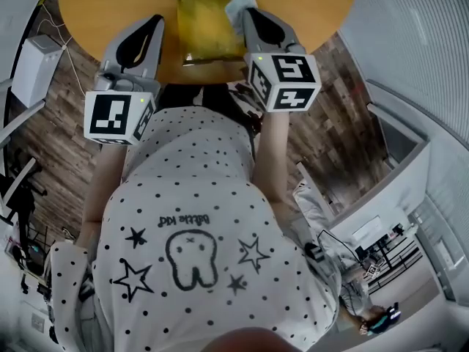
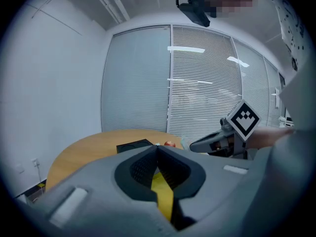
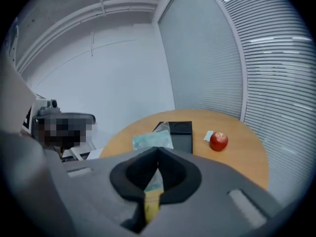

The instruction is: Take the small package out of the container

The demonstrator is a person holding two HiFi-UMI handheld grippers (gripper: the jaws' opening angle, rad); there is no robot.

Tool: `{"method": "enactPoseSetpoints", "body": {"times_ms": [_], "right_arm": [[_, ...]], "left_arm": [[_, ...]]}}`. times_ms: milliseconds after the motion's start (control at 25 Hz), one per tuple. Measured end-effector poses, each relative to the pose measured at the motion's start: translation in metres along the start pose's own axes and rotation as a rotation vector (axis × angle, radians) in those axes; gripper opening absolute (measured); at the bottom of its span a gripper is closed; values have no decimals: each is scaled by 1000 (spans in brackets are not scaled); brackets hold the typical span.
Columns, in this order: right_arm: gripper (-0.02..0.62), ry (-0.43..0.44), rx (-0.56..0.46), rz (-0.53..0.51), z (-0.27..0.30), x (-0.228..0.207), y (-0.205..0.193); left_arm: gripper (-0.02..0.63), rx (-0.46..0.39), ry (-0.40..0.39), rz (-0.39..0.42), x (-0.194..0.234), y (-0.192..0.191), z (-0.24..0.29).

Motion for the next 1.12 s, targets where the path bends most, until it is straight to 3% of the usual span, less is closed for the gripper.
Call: {"method": "enactPoseSetpoints", "body": {"times_ms": [200,640,1120], "right_arm": [[4,10,-95,71,-22,-5,5],[5,-64,-254,120,-81,-6,22],[3,-162,-364,54,-127,-5,34]], "left_arm": [[3,-15,-9,2,-11,11,-3],[3,-58,-43,50,-22,37,-24],[3,-121,-24,40,-21,52,-38]]}}
Point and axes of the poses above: the fingertips, and each gripper's own axes: z forward along the fingers, x to its left, y out of its top, the point moved 7 cm from there along -z, backward along the fingers, and after that the axes turned 8 degrees about y, right-handed, at the moved point
